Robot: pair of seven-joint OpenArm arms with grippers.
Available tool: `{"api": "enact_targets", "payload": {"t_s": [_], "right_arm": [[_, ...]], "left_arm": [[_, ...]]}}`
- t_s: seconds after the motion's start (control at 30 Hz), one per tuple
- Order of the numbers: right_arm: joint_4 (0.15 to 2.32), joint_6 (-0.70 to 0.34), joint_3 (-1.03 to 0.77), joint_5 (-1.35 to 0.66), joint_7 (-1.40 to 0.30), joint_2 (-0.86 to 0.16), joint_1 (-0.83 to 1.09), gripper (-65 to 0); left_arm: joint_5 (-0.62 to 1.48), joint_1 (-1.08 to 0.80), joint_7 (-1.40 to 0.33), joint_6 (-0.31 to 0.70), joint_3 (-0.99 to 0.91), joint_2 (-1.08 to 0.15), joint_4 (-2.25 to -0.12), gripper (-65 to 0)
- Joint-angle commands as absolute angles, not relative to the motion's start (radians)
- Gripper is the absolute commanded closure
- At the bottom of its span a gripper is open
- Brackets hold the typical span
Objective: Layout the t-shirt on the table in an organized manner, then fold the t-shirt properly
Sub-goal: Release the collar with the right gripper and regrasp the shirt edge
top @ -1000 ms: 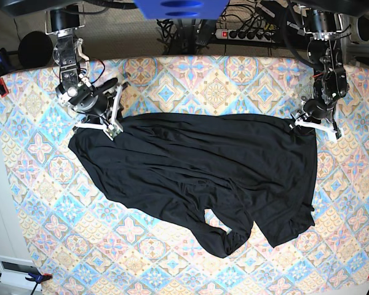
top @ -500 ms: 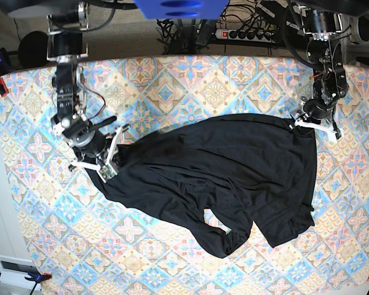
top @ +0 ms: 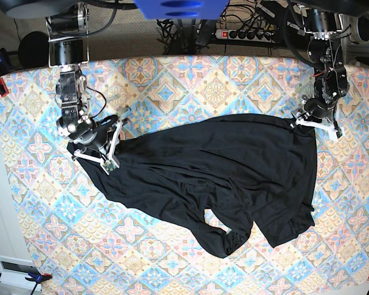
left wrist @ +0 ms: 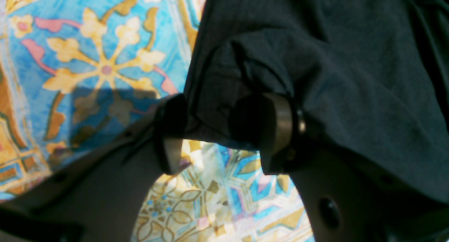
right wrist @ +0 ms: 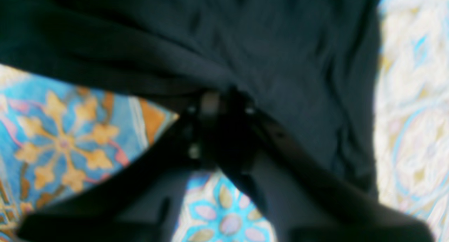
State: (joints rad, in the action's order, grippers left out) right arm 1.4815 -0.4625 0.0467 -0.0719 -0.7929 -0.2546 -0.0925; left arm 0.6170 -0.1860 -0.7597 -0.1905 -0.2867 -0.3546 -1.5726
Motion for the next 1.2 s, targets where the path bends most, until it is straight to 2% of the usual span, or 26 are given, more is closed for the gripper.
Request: {"api": "enact_targets", "payload": {"t_s": [0.0, 0.1, 0.2, 0.47, 0.77, 0.93, 1.17], "right_arm": [[1.503, -0.441, 0.038, -0.079, -0.766, -0.265, -0.122, -16.3], [1.524, -0.429, 0.03, -0.079, -0.76, -0.265, -0.12, -22.3], [1.607, -0.429, -0.015, -0.082, -0.76, -0.265, -0.108, -24.4], [1.764, -0.429, -0.17, -0.084, -0.759, -0.243, 0.022, -24.5], [1.787, -0.43, -0.306, -0.085, -0.759, -0.217, 0.073, -24.5], [1.791, -0.43, -0.372, -0.085, -0.759, -0.216, 0.107, -24.8], [1.791, -0.43, -0.375, -0.085, -0.759, -0.216, 0.111, -24.8]], "left_arm": [[0.618, -0.179, -0.748, -0.189, -0.292, -0.372, -1.592, -32.5], [0.618, -0.179, -0.751, -0.189, -0.292, -0.372, -1.593, -32.5], [0.618, -0.179, -0.751, -0.189, -0.292, -0.372, -1.595, -32.5], [0.656, -0.194, -0.746, -0.189, -0.343, -0.367, -1.596, -32.5], [0.8, -0.271, -0.75, -0.189, -0.417, -0.395, -1.604, -32.5], [0.842, -0.341, -0.746, -0.189, -0.417, -0.398, -1.689, -32.5], [0.84, -0.418, -0.753, -0.189, -0.417, -0.398, -1.808, -32.5]]}}
